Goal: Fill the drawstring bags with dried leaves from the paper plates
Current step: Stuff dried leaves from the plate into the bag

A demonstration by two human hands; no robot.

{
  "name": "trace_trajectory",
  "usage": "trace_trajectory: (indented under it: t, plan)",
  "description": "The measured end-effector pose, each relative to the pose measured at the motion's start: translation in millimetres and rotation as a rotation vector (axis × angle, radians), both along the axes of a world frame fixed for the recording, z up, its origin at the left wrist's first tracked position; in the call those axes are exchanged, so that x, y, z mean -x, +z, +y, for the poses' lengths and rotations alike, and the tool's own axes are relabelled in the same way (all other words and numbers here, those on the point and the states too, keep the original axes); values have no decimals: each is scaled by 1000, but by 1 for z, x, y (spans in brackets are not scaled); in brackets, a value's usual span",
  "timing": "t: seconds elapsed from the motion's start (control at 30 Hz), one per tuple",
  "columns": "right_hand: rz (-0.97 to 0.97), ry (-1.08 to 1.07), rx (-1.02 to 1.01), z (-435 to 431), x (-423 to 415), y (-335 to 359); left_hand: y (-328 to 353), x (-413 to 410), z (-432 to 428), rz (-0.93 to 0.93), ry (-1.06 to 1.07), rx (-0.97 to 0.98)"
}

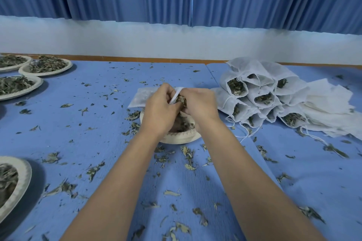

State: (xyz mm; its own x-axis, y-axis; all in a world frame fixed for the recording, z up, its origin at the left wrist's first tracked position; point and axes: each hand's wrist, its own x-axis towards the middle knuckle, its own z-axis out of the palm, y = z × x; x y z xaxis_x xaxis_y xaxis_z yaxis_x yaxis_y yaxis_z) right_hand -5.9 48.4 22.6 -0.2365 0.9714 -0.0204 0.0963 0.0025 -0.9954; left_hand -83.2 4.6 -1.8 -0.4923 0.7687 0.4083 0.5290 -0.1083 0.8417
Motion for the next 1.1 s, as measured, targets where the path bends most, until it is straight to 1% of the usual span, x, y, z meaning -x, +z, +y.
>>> trace_trajectory:
  t: [0.17,0.23,0.3,0.4,0.47,0.53,0.6,0.73,0.77,0.87,0.97,1.1]
  plan:
    - [35,110,166,3,-6,20,1,3,3,-68,53,-43]
    - [57,169,173,6,-10,22,1,4,3,-87,49,-52]
    - [13,228,97,4,-12,19,2,5,3,-96,55,-52]
    - [-70,283,-75,-3,-10,15,3,5,3,-110,65,-77]
    - [-87,304,-132,-4,-9,12,3,6,2,-119,71,-95]
    - [-94,279,-165,-2,-8,7,3,8,1,-104,43,-82]
    - [-83,202,-188,-1,-7,4,3,10,1,-104,-19,-35]
    - [-76,106,-248,-2,-5,2,9,7,-1,-287,-153,8]
    - [-85,94,-256,-1,-4,1,10,6,-1,-304,-174,10]
    - [-107,55,-263,-3,-3,-2,8,5,-3,-299,-200,25]
    - [-128,31,-252,-5,-2,-8,3,4,-3,-242,-194,66]
    - [-138,-23,-358,-6,-3,-8,3,7,0,-193,-126,59]
